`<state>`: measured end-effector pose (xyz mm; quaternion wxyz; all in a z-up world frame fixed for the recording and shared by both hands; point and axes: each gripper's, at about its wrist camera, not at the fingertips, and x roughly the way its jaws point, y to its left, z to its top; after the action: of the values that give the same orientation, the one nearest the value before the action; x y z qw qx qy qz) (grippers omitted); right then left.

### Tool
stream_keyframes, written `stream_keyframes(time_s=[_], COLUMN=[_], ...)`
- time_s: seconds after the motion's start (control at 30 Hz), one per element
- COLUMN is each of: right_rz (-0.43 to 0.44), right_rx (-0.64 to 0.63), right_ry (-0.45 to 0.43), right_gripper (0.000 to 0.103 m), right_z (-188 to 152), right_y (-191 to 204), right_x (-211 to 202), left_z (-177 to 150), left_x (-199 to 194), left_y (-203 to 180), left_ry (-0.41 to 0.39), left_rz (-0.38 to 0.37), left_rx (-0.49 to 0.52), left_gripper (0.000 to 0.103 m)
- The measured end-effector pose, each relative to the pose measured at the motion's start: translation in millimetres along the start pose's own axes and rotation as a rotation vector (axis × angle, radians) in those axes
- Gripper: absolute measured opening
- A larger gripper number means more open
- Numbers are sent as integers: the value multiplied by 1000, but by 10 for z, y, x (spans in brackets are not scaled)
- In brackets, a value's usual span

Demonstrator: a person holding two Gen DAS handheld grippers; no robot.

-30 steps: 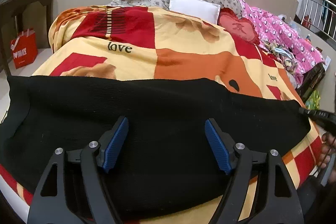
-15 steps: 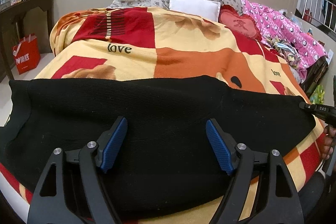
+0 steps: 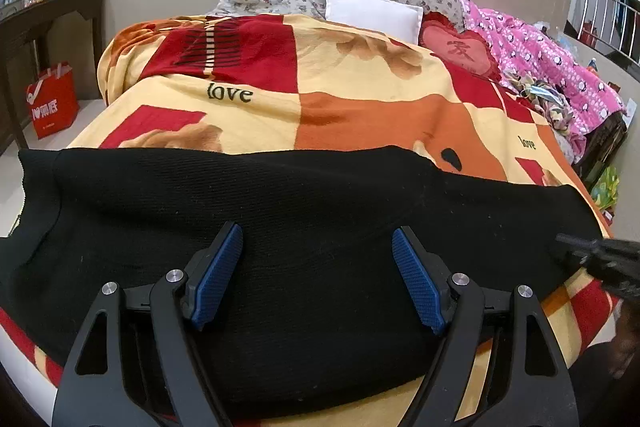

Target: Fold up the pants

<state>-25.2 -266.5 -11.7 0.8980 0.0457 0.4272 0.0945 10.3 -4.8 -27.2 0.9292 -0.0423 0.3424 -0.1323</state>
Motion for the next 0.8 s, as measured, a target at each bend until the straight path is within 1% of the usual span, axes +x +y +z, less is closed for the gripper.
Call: stream_keyframes(time_s=[0.03,0.1,0.13,0.2,0.3,0.4,0.43,0.47,0.5,0.53,0.57,0.6,0.63,0.67,0.7,0.73,0.77,0.8], right_rz=[12,7,0,-43,1,54,41,-9,-70,-110,-106,-78,-44,-20,-3,19,42,36], right_rx=[17,85,105,158,289,348,354,355,357,377,423,498,592,672,720,758,768,758], right_ry=[-30,-44,-52,-74,-129,-174,-192,-226,-251,-278,-309,-330,-339,-336,-328,-315,-320,-321], right_gripper=[2,2,2,2,0,0,0,0,3,3,4,7,14,17,21,21,22,24], right_z=[-36,-83,-96,-170,-303,-383,-378,-398,-404,-435,-488,-571,-679,-783,-849,-917,-955,-958], right_y=[-105,-323,-402,-615,-913,-1032,-1031,-1033,-1030,-1077,-1176,-1309,-1450,-1556,-1610,-1653,-1657,-1635], right_x=[-27,-90,-114,-182,-282,-336,-387,-466,-529,-609,-701,-780,-831,-849,-843,-830,-826,-849], left_z=[-2,-4,-1,-6,-9,-8,-7,-1,4,13,26,42,56,69,66,53,30,-19], left_x=[1,5,8,6,9,9,5,0,-3,-16,-42,-103,-179,-263,-317,-343,-343,-313], left_y=[-3,-10,-8,-7,-8,-22,-33,-46,-63,-93,-128,-203,-318,-505,-680,-837,-990,-1172], left_ry=[0,0,1,-1,-5,-7,-9,-7,-6,-1,-1,-16,-43,-75,-93,-99,-93,-71], left_rz=[0,2,1,-4,-8,5,11,17,17,11,7,-1,-16,-45,-78,-114,-152,-195], left_rx=[0,3,3,0,-5,-2,-1,-3,3,12,15,25,50,97,143,185,225,270], left_gripper=[78,78,78,78,78,78,78,78,78,78,78,78,78,78,78,78,78,78])
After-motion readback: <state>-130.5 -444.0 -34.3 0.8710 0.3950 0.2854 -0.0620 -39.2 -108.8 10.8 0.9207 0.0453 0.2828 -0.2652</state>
